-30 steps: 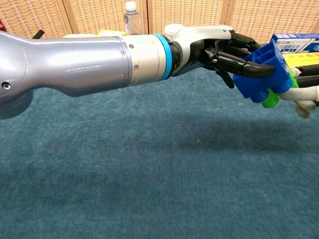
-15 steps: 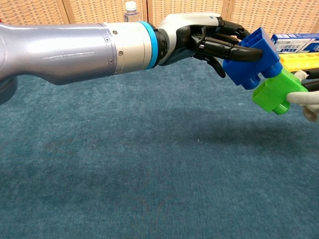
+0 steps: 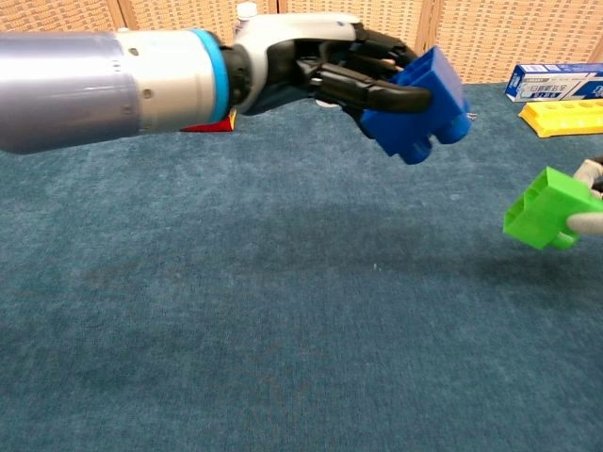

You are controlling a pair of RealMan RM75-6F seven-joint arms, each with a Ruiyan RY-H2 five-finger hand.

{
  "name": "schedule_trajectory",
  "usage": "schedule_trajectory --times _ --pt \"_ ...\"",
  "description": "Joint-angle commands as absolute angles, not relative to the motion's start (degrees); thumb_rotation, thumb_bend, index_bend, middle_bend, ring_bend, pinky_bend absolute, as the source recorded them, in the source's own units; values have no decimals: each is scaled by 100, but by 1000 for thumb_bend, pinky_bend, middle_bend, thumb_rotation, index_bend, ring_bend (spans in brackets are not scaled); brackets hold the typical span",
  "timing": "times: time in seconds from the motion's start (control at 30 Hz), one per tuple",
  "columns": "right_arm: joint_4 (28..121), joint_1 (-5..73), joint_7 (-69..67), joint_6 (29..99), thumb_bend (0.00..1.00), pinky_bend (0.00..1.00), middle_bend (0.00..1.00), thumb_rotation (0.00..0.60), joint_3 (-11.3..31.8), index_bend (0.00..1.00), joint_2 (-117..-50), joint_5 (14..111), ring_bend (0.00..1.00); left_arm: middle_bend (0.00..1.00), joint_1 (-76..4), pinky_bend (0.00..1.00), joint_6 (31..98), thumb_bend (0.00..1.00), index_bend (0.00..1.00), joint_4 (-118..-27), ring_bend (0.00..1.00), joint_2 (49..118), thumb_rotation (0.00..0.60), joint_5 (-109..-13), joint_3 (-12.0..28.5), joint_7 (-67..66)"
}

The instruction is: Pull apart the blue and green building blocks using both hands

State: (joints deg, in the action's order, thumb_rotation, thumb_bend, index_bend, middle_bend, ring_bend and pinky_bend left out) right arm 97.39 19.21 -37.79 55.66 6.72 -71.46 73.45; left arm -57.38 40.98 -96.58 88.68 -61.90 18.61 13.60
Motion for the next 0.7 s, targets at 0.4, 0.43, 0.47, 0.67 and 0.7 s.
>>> schedule_trajectory --times 0.4,0.43,0.47,0.67,0.7 --pt "9142 2122 -1684 5421 259 309 371 600 378 379 -7638 6941 364 339 -5231 330 4531 430 466 -9876 240 8458 404 -6535 1472 1307" --pt "9141 2113 -1655 5449 259 290 353 600 374 357 -7641 6957 342 339 -5216 330 4547 430 466 -9868 240 8451 406 -6557 1453 1295" --pt "9152 2096 -1633 5487 259 282 343 600 371 344 -7637 6975 331 339 -5193 330 4569 430 466 -9856 240 8444 405 -6581 1428 1283" --pt "9330 1983 -1723 5740 258 271 326 600 416 312 -7472 7140 312 339 -5122 330 4669 429 466 -9787 240 8450 410 -6639 1330 1144" --pt "9359 1962 -1732 5791 257 271 326 600 421 312 -7440 7174 312 339 -5120 330 4685 430 466 -9769 240 8454 409 -6653 1305 1079"
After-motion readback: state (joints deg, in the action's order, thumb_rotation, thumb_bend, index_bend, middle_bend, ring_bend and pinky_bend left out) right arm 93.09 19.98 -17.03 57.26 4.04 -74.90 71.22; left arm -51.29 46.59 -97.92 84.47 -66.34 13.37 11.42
